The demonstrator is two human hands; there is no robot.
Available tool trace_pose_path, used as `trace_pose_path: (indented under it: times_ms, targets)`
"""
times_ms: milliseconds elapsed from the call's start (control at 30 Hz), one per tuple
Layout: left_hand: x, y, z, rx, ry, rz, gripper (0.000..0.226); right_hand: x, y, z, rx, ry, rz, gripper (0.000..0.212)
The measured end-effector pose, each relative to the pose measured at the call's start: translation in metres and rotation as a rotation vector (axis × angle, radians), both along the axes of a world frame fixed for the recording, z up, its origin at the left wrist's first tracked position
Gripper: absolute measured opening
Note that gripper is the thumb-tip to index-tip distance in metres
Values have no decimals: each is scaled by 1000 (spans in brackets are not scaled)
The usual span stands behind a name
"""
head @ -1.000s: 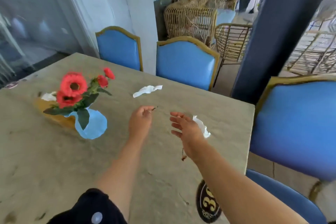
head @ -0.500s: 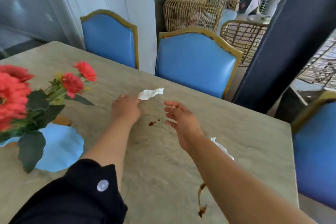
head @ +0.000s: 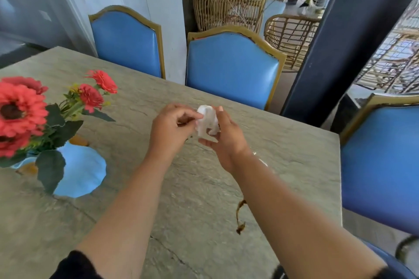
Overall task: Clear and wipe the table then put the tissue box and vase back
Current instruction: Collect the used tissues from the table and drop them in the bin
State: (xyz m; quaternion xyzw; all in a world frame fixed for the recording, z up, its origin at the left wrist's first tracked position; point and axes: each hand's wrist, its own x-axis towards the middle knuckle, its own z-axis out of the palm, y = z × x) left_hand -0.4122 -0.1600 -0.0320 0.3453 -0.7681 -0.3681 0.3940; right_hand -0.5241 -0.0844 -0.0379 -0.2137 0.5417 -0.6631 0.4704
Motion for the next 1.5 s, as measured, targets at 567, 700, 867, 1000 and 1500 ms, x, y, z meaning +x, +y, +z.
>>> trace_pose_path:
  times_ms: [567, 700, 867, 1000, 1500]
  targets:
    - [-77, 116, -30, -115, -505, -205, 39, -53, 137, 3, 168, 150, -455, 11]
    - [-86, 131, -52, -108, -665, -207, 45, -61, 170, -9, 182, 179, -471, 14]
    - [-89, 138, -60, -50, -529, -183, 10, -61, 202, -13, 126, 60, -410, 24]
    - [-88, 168, -36, 158, -445, -136, 13, -57, 225, -5, 125, -34, -391, 25]
    - [-33, 435, 13, 42, -286, -132, 11, -1, 431, 10, 102, -85, -297, 20]
